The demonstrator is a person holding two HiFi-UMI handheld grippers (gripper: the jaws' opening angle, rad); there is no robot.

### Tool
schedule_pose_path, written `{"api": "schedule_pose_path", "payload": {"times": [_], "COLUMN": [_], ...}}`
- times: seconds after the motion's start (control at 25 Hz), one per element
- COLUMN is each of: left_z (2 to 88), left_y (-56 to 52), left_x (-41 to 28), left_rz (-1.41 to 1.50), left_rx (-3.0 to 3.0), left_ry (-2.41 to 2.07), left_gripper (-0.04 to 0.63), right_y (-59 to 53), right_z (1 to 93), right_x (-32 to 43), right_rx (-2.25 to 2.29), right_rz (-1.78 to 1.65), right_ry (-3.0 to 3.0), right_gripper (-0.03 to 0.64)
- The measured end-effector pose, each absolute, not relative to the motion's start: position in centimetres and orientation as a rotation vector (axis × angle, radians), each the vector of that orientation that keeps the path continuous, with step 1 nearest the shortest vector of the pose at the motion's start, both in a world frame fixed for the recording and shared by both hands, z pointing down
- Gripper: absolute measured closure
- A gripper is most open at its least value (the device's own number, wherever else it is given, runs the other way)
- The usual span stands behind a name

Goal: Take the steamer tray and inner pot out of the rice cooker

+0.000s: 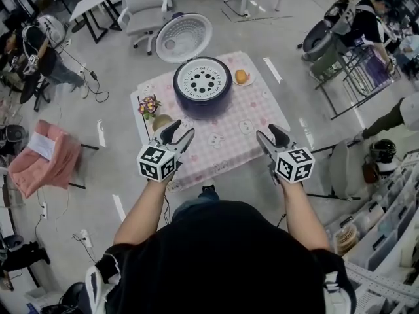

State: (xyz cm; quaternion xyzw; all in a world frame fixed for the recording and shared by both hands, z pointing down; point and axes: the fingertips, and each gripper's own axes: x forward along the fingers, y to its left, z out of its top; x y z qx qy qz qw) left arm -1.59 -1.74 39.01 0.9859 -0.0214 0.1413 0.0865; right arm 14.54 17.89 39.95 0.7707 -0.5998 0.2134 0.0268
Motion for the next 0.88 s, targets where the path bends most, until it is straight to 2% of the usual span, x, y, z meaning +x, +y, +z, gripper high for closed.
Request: {"api": "schedule_pose_path", "payload": {"times": [0.48,0.88], "left_z": [40.2,39.4], "left_y": [-9.6,-14.1], "left_x": [3.5,2.2], "left_rz": [0.431,0.402], "left_rx": [2.931,2.931], "left_ry": [-0.004,-0.056], "left_gripper": [0.376,0.376], "right_y": [8.7,2.2], "right_z": [39.5,39.0], "right_x": [18.3,18.3], "right_rx": [2.352,2.262], "right_rz": [0.645,0.611], "right_ry": [-1.861,-1.926], "right_gripper": [0.397,0.397]}}
